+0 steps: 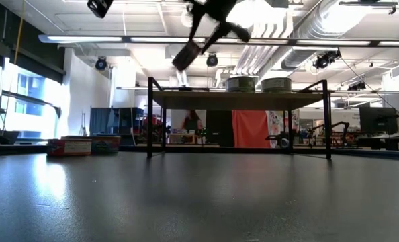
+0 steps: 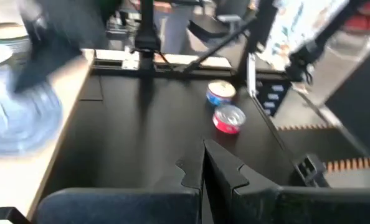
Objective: Stack canned seafood by type on shelf
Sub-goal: Put the red tuna can on the shelf
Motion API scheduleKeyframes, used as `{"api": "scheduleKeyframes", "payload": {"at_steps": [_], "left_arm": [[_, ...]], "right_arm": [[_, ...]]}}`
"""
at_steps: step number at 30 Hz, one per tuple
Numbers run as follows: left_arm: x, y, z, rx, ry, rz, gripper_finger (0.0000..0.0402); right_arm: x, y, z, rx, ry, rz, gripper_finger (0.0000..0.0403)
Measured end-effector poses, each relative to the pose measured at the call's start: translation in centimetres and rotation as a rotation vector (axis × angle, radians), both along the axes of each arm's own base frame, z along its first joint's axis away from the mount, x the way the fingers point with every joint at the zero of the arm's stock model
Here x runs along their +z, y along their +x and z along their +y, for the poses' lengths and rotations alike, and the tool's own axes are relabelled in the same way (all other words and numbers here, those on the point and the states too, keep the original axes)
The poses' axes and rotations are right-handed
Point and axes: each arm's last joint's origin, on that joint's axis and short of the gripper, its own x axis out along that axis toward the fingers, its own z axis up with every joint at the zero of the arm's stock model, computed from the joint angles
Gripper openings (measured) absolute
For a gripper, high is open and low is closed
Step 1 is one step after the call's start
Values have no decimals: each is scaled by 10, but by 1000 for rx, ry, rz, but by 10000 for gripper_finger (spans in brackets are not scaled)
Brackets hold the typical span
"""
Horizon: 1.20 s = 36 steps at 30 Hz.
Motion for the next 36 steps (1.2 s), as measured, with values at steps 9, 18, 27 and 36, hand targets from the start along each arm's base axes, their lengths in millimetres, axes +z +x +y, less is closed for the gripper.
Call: {"api": "scheduleKeyframes", "payload": {"at_steps": [9,18,27,36], "left_arm": [[-3,3,1,-24,86,7,0],[-5,15,3,23,71,12,0],[-11,22,5,59,27,51,0],[-12,24,5,63,44,58,0]], "right_arm": [[-20,-59,-20,-195,48,-402,108],[-49,-51,-37,-377,112,-570,113],[-56,-56,-54,-384,180,-520,190],[-69,-62,-52,-350,262,-365,195]]}}
